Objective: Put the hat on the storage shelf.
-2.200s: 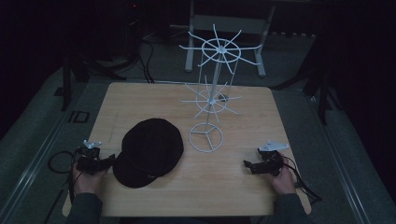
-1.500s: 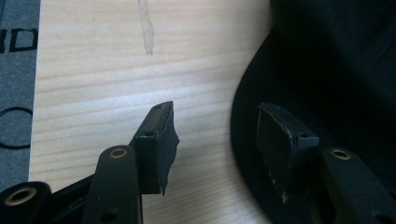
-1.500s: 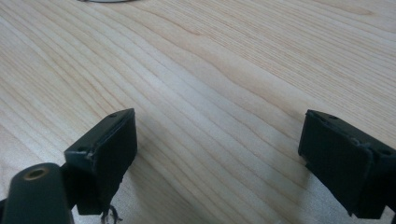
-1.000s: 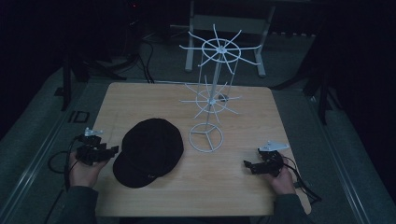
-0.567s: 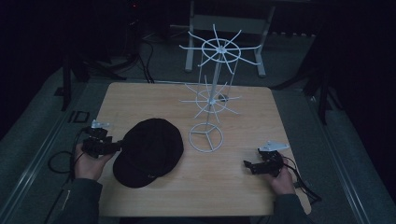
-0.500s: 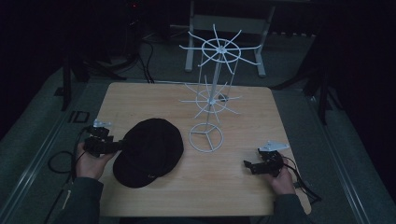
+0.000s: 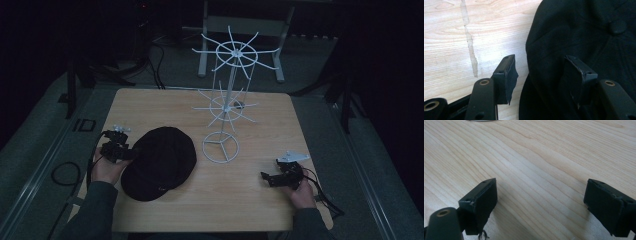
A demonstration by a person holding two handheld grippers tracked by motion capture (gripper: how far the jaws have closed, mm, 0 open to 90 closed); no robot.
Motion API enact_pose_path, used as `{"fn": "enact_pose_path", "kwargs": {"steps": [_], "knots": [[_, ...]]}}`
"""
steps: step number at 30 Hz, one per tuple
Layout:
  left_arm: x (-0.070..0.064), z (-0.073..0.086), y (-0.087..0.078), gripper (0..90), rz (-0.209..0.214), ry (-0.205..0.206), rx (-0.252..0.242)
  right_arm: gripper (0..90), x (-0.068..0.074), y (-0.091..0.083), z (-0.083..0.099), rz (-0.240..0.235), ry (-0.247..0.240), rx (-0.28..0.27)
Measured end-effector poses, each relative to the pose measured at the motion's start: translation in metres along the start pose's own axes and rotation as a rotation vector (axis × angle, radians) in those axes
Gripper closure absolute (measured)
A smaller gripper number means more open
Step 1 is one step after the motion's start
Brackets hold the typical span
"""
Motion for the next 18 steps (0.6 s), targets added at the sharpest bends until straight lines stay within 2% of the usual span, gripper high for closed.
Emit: {"fn": "enact_pose_path", "kwargs": {"steps": [3, 8, 14, 18], "knots": [[0.000, -0.001, 0.008, 43.7, 0.007, -0.002, 0.014, 11.5, 0.000, 0.000, 0.000, 0.000, 0.000, 0.000], [-0.004, -0.005, 0.021, 41.9, 0.018, 0.021, 0.038, 11.5, 0.000, 0.000, 0.000, 0.000, 0.000, 0.000], [-0.009, -0.004, 0.042, 40.6, 0.020, 0.034, 0.098, 11.5, 0.000, 0.000, 0.000, 0.000, 0.000, 0.000], [-0.011, -0.002, 0.050, 40.6, 0.023, 0.045, 0.128, 11.5, 0.000, 0.000, 0.000, 0.000, 0.001, 0.000]]}}
Point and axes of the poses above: each handheld gripper's, and its own axes: y roughly forward along the jaws, z roughly out of its underside, x roughly to its left, the point moved 9 cm from there along y, roughly forward along the jaws, and after that the axes turned 3 degrees about -x, right-handed, at the moved point
